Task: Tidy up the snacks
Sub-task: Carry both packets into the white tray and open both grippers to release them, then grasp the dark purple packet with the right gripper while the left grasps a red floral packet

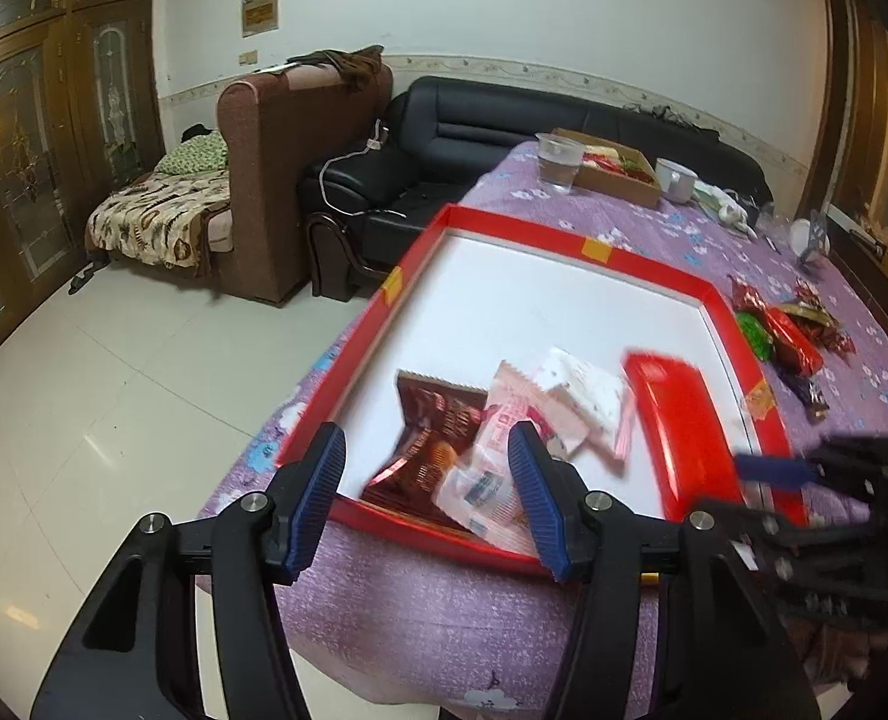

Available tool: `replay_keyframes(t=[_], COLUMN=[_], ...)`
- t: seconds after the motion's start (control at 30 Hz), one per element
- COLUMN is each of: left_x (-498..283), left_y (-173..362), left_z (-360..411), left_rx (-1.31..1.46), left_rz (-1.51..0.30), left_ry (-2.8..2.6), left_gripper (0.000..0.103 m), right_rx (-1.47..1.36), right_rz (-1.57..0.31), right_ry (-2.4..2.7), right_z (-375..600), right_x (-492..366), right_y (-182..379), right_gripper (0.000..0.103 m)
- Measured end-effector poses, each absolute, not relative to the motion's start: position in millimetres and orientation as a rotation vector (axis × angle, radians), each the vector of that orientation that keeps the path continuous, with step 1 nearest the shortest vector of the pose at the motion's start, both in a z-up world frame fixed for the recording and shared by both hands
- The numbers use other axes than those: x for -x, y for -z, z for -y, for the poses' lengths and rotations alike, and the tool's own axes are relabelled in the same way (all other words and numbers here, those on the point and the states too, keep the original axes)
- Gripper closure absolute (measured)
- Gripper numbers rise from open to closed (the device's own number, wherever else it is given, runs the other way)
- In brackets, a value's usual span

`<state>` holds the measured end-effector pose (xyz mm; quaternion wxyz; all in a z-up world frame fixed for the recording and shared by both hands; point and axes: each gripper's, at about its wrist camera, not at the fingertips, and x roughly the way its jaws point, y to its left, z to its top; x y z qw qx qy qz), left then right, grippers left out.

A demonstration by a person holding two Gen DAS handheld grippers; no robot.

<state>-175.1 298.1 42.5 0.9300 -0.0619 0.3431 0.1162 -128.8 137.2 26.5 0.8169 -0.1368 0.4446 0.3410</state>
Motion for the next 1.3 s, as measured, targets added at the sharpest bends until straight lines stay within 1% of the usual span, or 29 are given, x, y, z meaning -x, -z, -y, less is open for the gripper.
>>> replay_keyframes(t=[0.17,0.23,0.37,0.43,0.5,0.53,0.57,0.73,1.0,1.1,1.13,1.17,1.3], left_x=[176.7,175.6,175.0,174.4,174.2,174.3,175.3,177.7,179.9,180.5,179.6,178.6,174.3], left_y=[-44.7,-45.7,-47.3,-49.0,-51.3,-52.4,-54.1,-59.1,-62.2,-63.5,-63.9,-63.6,-63.5], left_z=[-286.0,-281.6,-270.3,-261.3,-249.1,-244.0,-236.7,-205.6,-176.0,-171.1,-169.2,-166.6,-154.7], left_rx=[0.099,0.091,0.074,0.062,0.044,0.035,0.024,-0.028,-0.087,-0.093,-0.094,-0.096,-0.099], left_rz=[-0.703,-0.704,-0.707,-0.706,-0.704,-0.701,-0.695,-0.690,-0.710,-0.716,-0.720,-0.724,-0.743], left_ry=[-0.216,-0.210,-0.188,-0.170,-0.150,-0.141,-0.130,-0.065,-0.019,-0.015,-0.012,-0.010,0.016], left_gripper=[0.047,0.047,0.047,0.047,0.042,0.036,0.032,0.032,0.032,0.032,0.032,0.032,0.032], right_rx=[0.231,0.200,0.078,0.016,-0.044,-0.058,-0.072,-0.126,-0.059,-0.054,-0.056,-0.051,-0.027], right_rz=[-0.963,-0.930,-0.862,-0.830,-0.812,-0.811,-0.813,-0.859,-0.925,-0.950,-0.961,-0.959,-0.936], right_ry=[-0.738,-0.742,-0.722,-0.675,-0.616,-0.592,-0.562,-0.476,-0.432,-0.413,-0.407,-0.397,-0.393], right_z=[-137.3,-125.7,-75.8,-43.8,-7.9,3.3,16.8,54.3,36.7,31.0,29.7,29.4,35.7], right_x=[112.3,112.4,108.7,105.3,100.6,99.1,96.5,78.8,41.7,29.2,27.0,26.4,28.0], right_y=[-30.2,-37.1,-57.8,-66.1,-69.3,-69.2,-67.7,-55.9,-32.9,-23.8,-19.6,-17.2,-15.6], right_gripper=[0.056,0.056,0.054,0.051,0.047,0.045,0.045,0.045,0.045,0.051,0.058,0.061,0.062])
